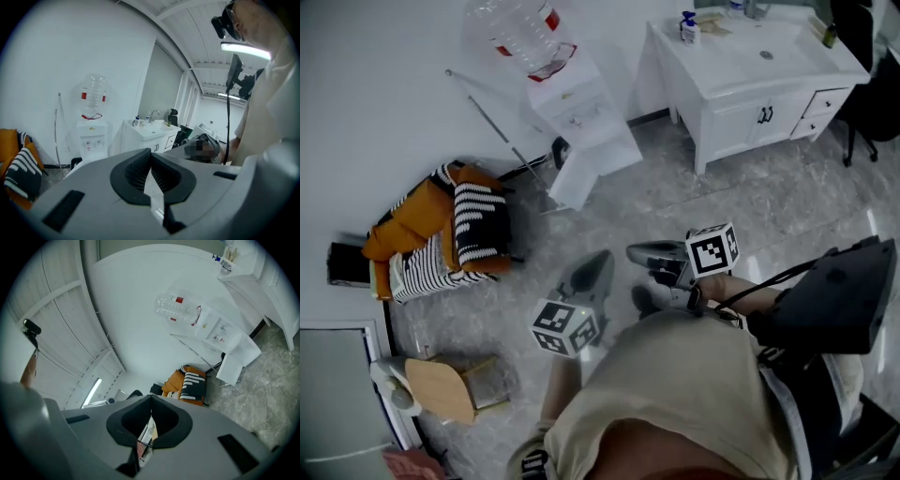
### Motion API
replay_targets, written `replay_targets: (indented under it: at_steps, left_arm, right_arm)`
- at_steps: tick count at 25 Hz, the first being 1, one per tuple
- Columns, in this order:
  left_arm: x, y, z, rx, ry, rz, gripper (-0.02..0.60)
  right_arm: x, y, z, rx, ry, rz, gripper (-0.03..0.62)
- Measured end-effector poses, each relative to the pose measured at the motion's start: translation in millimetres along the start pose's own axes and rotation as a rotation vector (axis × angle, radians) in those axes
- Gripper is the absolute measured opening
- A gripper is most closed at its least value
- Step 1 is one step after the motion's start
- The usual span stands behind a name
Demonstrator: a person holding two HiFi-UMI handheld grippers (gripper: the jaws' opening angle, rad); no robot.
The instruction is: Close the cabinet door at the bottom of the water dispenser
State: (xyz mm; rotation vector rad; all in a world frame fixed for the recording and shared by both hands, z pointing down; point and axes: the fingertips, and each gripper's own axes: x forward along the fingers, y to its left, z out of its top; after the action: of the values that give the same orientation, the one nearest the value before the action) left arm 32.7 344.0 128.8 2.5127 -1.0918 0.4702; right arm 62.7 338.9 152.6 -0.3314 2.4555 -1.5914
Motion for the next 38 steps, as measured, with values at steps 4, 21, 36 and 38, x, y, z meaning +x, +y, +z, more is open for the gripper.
replay_targets:
  at_steps: [4,21,36,38]
  left_arm:
    - [-16.3,34.3,-0.1,0.008,-0.065,0.051,-0.008]
    - [-89.5,187.5,-30.8,-0.09,-0.12,0.146,-0.008]
    - [-109.2,232.5,-38.5,-0.122,-0.128,0.189,-0.008]
    - [-103.1,230.7,-31.6,-0.112,-0.125,0.182,-0.008]
  right_arm:
    - [26.1,0.9,13.1,-0.077,-0.022,-0.019,0.014]
    - [155.0,43.6,17.1,-0.478,0.021,-0.084,0.014]
    - [184.7,34.2,14.9,-0.512,0.028,-0.15,0.014]
    - [182.4,30.6,19.5,-0.508,0.029,-0.148,0.014]
